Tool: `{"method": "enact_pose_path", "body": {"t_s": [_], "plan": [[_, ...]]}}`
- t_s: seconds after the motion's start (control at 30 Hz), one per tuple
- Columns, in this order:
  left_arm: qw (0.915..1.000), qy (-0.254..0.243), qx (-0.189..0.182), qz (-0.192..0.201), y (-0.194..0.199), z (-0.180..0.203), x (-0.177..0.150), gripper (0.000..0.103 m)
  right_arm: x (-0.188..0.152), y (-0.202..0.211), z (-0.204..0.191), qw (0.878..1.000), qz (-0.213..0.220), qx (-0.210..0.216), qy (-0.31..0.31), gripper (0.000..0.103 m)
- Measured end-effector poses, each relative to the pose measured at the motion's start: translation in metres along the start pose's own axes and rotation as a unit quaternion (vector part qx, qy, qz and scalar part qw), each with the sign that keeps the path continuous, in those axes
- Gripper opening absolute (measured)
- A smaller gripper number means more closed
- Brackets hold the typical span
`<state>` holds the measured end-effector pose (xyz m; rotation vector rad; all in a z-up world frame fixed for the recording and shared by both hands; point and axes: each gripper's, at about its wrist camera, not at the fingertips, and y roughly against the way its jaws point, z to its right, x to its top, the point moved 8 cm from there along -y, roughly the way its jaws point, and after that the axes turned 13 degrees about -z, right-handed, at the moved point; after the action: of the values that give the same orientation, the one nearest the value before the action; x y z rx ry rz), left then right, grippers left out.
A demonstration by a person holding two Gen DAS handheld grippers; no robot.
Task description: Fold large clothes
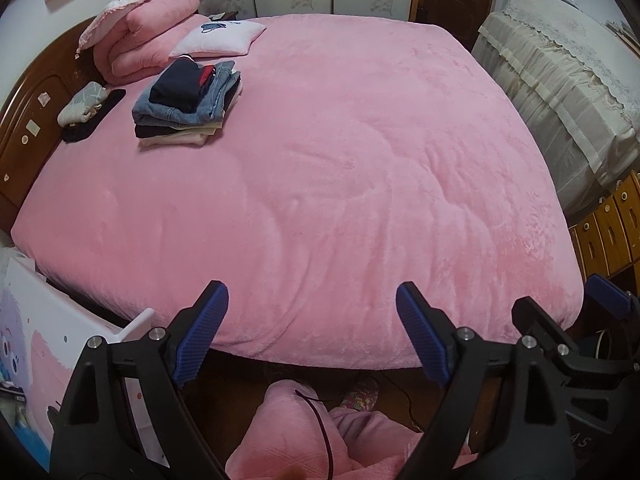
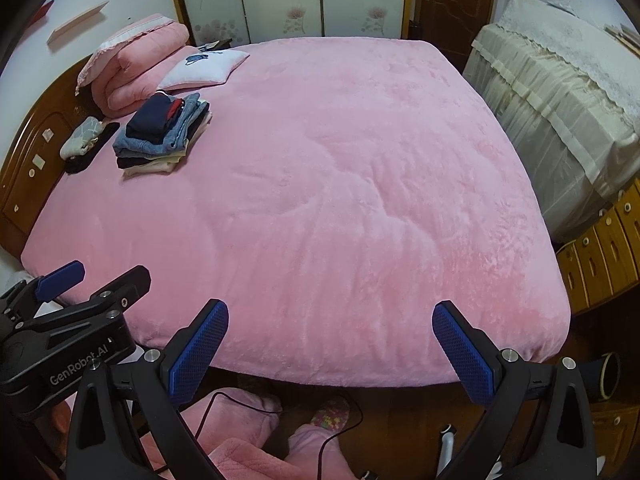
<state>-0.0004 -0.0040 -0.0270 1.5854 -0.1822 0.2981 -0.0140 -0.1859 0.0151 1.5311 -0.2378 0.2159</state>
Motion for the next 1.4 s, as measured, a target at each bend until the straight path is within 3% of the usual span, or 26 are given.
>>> {"method": "enact_pose_path", "body": {"t_s": [0.2, 1.4], "plan": [[1.0, -0.001, 0.001, 0.0, -0.001, 0.0, 0.002, 0.09, 0.007, -0.003, 0.001, 1.0, 0.004, 0.0, -0.001, 0.103], [0.9999, -0.012, 0.002, -0.008, -0.01, 0.006, 0.013, 0.09, 0.022, -0.014, 0.014, 1.0, -0.006, -0.001, -0.006, 0.103]]}}
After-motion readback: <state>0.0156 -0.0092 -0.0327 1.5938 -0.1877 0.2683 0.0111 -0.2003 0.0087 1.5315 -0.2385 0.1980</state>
